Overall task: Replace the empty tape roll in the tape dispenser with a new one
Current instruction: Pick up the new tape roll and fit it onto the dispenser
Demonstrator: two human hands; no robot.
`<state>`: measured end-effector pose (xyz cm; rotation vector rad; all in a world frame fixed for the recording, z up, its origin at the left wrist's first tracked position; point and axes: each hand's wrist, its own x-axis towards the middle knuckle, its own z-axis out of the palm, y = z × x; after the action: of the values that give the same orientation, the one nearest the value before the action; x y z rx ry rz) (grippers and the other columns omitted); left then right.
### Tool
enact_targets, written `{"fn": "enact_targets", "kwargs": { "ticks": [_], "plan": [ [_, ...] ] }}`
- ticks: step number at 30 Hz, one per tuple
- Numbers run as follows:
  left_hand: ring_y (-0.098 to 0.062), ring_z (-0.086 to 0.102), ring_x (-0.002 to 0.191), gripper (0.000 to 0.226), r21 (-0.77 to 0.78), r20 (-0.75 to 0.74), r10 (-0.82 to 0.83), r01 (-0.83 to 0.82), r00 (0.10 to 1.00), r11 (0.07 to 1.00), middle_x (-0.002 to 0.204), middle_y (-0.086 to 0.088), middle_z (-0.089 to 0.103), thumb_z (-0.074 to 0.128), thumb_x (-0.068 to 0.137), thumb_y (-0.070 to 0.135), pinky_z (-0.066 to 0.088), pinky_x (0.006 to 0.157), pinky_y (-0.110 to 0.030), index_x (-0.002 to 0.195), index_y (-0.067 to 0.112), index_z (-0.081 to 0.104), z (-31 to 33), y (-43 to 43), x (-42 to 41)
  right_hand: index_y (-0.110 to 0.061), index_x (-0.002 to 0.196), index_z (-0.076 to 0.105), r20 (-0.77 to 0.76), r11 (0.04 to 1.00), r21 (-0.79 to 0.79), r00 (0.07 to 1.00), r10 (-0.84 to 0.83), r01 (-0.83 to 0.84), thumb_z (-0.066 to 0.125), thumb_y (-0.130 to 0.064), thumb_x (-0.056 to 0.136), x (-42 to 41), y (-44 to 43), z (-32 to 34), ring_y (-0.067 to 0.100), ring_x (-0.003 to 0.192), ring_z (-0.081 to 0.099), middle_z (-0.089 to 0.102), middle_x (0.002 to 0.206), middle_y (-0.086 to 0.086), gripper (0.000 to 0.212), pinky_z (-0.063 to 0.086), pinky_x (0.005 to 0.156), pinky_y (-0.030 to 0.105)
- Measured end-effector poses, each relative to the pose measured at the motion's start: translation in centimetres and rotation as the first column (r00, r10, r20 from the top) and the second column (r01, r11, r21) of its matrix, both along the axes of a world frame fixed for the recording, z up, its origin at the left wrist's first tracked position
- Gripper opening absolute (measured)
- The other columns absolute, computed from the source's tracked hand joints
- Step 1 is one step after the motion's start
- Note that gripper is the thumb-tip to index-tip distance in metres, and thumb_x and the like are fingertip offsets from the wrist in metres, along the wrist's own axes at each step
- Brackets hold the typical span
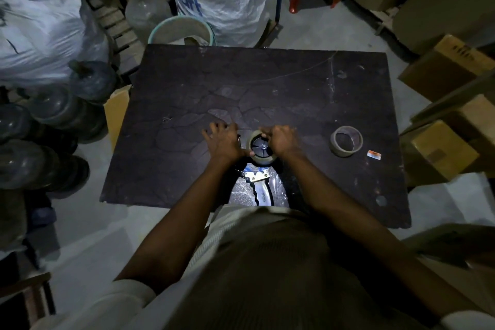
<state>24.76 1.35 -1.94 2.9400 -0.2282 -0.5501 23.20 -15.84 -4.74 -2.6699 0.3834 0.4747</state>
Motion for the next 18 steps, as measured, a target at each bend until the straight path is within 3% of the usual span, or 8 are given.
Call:
{"fn": "enact_targets", "kwargs": {
  "ticks": [4,7,9,11,13,15,17,18],
  "plan": [
    [-0.037,0.024,0.144,0.1,-0.015,-0.015,0.031,-0.031,0.999,0.999,0.149,-0.013,0.042,0.077,0.057,0.076,0.013,0.117,-0.064,0.14,0.028,0.046,-0.4,0.1,0.1,-0.036,0.129,0.067,0.001,0.994,0.11,1.0,-0.028,0.028,0.061,-0.035,0.098,0.2,-1.0,-2.5,0.033,0.098,0.071,0.074,0.119,0.015,0.032,0.059,0.087,0.044],
    [-0.038,0.025,0.144,0.101,-0.028,-0.032,0.03,-0.031,0.999,0.999,0.151,-0.014,0.042,0.077,0.054,0.078,0.016,0.116,-0.065,0.138,0.03,0.048,0.0,0.2,0.5,-0.041,0.137,0.059,-0.007,0.992,0.128,1.0,0.015,-0.014,0.054,-0.043,0.102,0.2,-1.3,-1.7,0.035,0.111,0.067,0.068,0.133,0.012,0.035,0.056,0.094,0.045],
    [-0.036,0.028,0.142,0.095,-0.106,-0.045,0.061,-0.066,0.997,0.992,0.149,-0.009,0.046,0.078,0.054,0.078,0.022,0.114,-0.061,0.134,0.034,0.052,-0.2,0.8,0.4,-0.039,0.147,0.048,-0.027,0.991,0.113,0.997,0.079,-0.075,0.049,-0.043,0.105,0.1,-1.2,-1.4,0.035,0.13,0.055,0.055,0.151,0.009,0.043,0.047,0.107,0.05],
    [-0.032,0.034,0.136,0.079,-0.26,-0.027,0.116,-0.119,0.993,0.958,0.142,-0.002,0.054,0.077,0.06,0.075,0.027,0.11,-0.054,0.127,0.038,0.058,-0.8,1.9,-0.5,-0.031,0.155,0.038,-0.016,0.985,0.084,0.988,0.156,-0.154,0.046,-0.043,0.105,-1.0,-0.8,-0.9,0.032,0.15,0.03,0.033,0.165,0.001,0.052,0.032,0.117,0.058],
    [-0.022,0.047,0.125,0.06,-0.489,-0.019,0.22,-0.2,0.975,0.849,0.131,0.001,0.062,0.08,0.071,0.06,0.039,0.103,-0.038,0.122,0.033,0.065,-0.9,3.0,-1.7,-0.026,0.149,0.047,0.121,0.987,0.082,0.985,0.127,-0.137,0.051,-0.043,0.102,-3.2,-0.1,-0.3,0.028,0.15,0.027,0.036,0.163,0.001,0.051,0.03,0.115,0.058],
    [-0.002,0.06,0.1,0.047,-0.7,-0.164,0.373,-0.374,0.913,0.608,0.119,-0.005,0.067,0.082,0.082,0.031,0.05,0.082,-0.014,0.123,0.014,0.067,-0.1,3.7,-3.3,-0.025,0.131,0.065,0.319,0.986,0.092,0.942,0.105,-0.141,0.059,-0.042,0.095,-5.5,0.6,0.1,0.025,0.135,0.042,0.056,0.144,0.001,0.041,0.038,0.106,0.053],
    [0.01,0.064,0.081,0.04,-0.736,-0.296,0.441,-0.497,0.847,0.46,0.109,-0.008,0.065,0.076,0.087,0.009,0.05,0.069,-0.008,0.124,-0.001,0.063,-0.3,4.4,-4.6,-0.025,0.115,0.075,0.435,0.975,0.11,0.891,0.127,-0.193,0.063,-0.046,0.09,-6.9,1.2,0.3,0.023,0.119,0.052,0.068,0.124,-0.002,0.034,0.043,0.098,0.047],
    [0.009,0.065,0.079,0.039,-0.733,-0.323,0.437,-0.514,0.839,0.445,0.106,-0.01,0.064,0.074,0.088,0.004,0.05,0.069,-0.009,0.123,-0.005,0.061,-0.5,4.8,-5.1,-0.024,0.109,0.077,0.454,0.966,0.129,0.879,0.143,-0.224,0.064,-0.048,0.089,-7.3,1.6,0.4,0.023,0.114,0.056,0.071,0.116,-0.003,0.033,0.044,0.096,0.045]
  ]
}}
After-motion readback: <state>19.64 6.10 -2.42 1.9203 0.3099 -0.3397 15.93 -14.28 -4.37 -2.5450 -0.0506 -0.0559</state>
